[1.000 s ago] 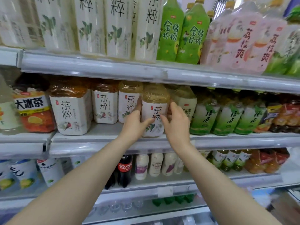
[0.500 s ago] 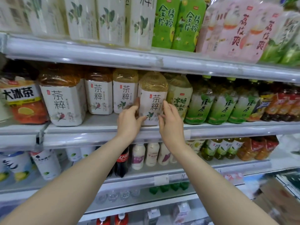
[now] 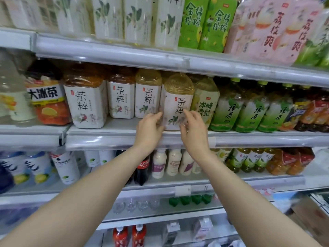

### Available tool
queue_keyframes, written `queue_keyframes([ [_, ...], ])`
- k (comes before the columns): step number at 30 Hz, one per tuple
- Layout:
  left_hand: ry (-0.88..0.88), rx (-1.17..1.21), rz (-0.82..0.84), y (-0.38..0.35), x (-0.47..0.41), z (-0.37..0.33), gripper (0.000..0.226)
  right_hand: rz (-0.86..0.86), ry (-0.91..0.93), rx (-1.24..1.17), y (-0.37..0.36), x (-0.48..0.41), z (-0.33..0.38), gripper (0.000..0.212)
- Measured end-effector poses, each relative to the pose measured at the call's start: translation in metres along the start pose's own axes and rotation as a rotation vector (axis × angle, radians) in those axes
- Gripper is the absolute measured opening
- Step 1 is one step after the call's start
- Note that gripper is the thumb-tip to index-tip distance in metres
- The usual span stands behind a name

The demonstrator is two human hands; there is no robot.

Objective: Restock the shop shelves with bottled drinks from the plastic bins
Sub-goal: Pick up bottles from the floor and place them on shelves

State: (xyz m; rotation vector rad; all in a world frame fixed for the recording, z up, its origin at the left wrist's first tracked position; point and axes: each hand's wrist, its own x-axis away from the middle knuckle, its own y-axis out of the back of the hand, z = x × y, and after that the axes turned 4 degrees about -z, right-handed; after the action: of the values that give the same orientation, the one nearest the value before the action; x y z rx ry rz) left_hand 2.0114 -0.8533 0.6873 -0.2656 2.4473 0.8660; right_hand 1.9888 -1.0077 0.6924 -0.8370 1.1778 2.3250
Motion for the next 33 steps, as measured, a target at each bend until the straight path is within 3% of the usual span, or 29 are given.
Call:
queue_keyframes([
  [6, -0.061, 0.082, -0.021, 0.029, 0.035, 0.006, 0.04, 0.091, -0.015, 0.018, -0.003, 0.029, 0.031, 0.05],
  [13, 0.043, 0.102, 0.026, 0.045, 0.092, 0.042, 0.037, 0.156, -0.013, 0.037, -0.028, 0.089, 0.044, 0.048],
  [33, 0.622, 0.126, 0.284, 0.0, 0.297, 0.195, 0.036, 0.668, -0.306, -0.012, -0.147, 0.336, -0.005, 0.047],
])
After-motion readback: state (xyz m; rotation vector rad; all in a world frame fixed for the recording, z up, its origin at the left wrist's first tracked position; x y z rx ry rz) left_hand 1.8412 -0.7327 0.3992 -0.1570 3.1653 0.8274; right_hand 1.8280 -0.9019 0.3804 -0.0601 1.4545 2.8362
